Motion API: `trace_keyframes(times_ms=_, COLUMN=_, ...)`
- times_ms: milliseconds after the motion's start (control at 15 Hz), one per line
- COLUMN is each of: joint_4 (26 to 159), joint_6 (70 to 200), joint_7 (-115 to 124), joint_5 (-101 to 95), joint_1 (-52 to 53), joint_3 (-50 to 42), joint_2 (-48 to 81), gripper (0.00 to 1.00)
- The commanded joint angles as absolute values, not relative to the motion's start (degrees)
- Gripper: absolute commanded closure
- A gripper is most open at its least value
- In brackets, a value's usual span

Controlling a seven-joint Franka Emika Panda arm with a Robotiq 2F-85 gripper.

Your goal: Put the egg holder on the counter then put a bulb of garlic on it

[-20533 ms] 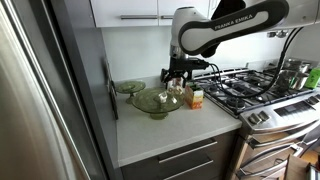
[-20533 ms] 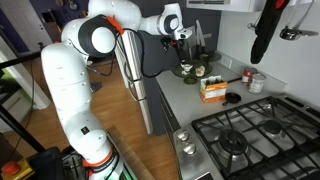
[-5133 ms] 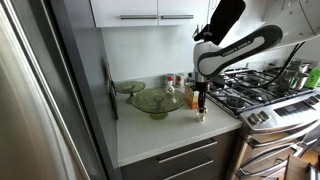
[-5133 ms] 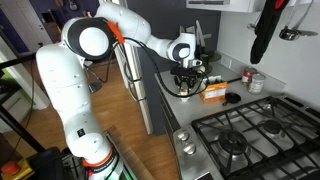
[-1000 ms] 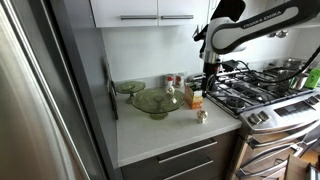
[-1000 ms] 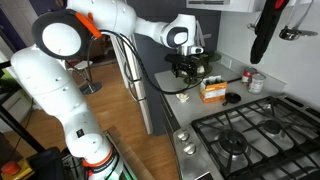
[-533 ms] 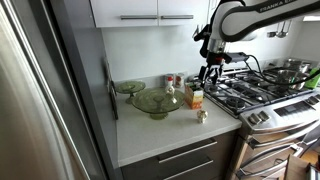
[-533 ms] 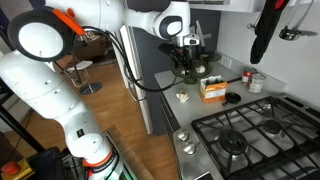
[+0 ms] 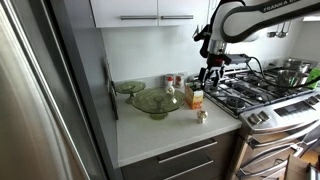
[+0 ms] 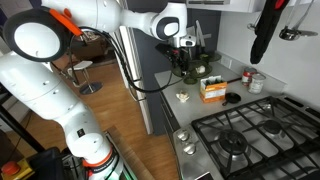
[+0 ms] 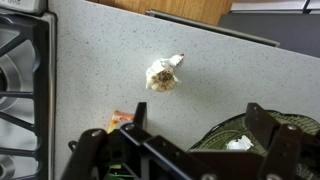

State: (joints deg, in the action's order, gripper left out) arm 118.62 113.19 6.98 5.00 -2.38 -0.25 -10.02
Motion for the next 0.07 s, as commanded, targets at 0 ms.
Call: trace_keyframes(times_ms=0, joint_4=118.6, joint_6=113.1, joint_7=7.1, joint_5=4.9, joint_1=-2.1, joint_3=-0.5, joint_2=-10.0, gripper=0.0)
